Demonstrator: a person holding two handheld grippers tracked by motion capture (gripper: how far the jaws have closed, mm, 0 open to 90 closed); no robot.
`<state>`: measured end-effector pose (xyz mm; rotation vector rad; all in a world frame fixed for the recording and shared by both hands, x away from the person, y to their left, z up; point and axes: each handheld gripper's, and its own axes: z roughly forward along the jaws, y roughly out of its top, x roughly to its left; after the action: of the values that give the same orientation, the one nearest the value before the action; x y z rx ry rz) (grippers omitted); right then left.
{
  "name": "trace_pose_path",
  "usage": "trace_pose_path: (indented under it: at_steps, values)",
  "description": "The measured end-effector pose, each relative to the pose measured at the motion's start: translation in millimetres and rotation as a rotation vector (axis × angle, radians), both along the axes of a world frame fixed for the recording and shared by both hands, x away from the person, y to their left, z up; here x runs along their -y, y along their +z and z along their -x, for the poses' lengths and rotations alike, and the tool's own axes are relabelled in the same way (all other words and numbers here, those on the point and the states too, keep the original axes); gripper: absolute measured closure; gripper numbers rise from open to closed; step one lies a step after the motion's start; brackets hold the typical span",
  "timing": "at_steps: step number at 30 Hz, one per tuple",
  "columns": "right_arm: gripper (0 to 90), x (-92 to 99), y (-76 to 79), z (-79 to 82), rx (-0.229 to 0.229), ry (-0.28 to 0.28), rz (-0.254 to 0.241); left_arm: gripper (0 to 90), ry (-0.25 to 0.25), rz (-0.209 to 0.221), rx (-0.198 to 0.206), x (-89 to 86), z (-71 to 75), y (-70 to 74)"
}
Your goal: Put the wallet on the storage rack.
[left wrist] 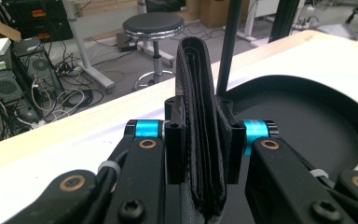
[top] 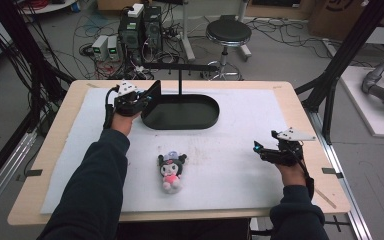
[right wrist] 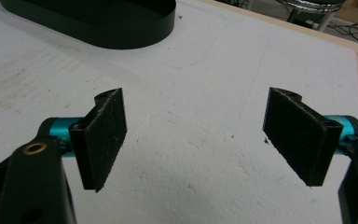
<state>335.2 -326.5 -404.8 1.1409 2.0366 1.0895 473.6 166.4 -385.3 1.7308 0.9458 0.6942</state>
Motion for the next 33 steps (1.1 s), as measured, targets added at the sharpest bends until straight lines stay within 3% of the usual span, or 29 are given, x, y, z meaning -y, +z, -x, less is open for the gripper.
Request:
trace_pose_path:
  at_steps: [7, 14, 16, 18, 19, 22, 24, 27, 33]
  values:
    - [21.8, 3.5, -0.9, 1.2, -0.004, -0.012, -0.013, 76.0, 0.020, -0.046, 0.008, 11.4, -14.5, -3.2]
    - [21.8, 4.6, -0.7, 3.0, 0.003, -0.011, -0.001, 75.8, 0.024, -0.114, -0.017, 21.3, -23.1, -14.8]
    - [21.8, 5.2, -1.1, 3.6, -0.001, -0.013, -0.001, 69.1, 0.013, -0.087, -0.056, 24.1, -23.5, -17.8]
    - [21.8, 5.8, -1.2, 3.7, -0.001, -0.012, 0.000, 64.7, 0.007, -0.081, -0.061, 24.7, -22.9, -17.1]
    - [21.8, 6.1, -1.3, 4.3, -0.004, -0.013, -0.003, 56.0, 0.007, -0.068, -0.071, 25.3, -22.3, -16.1]
    - [21.8, 6.3, -1.0, 4.9, 0.002, -0.013, -0.001, 52.1, 0.002, -0.047, -0.091, 24.8, -19.2, -11.5]
    - [21.8, 6.0, -0.6, 5.6, 0.001, -0.014, -0.002, 52.0, -0.003, -0.036, -0.111, 25.0, -16.5, -8.4]
    - [21.8, 5.5, 0.4, 6.7, 0.003, -0.013, -0.002, 52.8, -0.011, -0.027, -0.107, 26.3, -10.5, -6.4]
    - [21.8, 5.8, 0.4, 6.9, 0.006, -0.011, -0.004, 57.3, -0.016, 0.003, -0.142, 26.0, -4.0, -11.0]
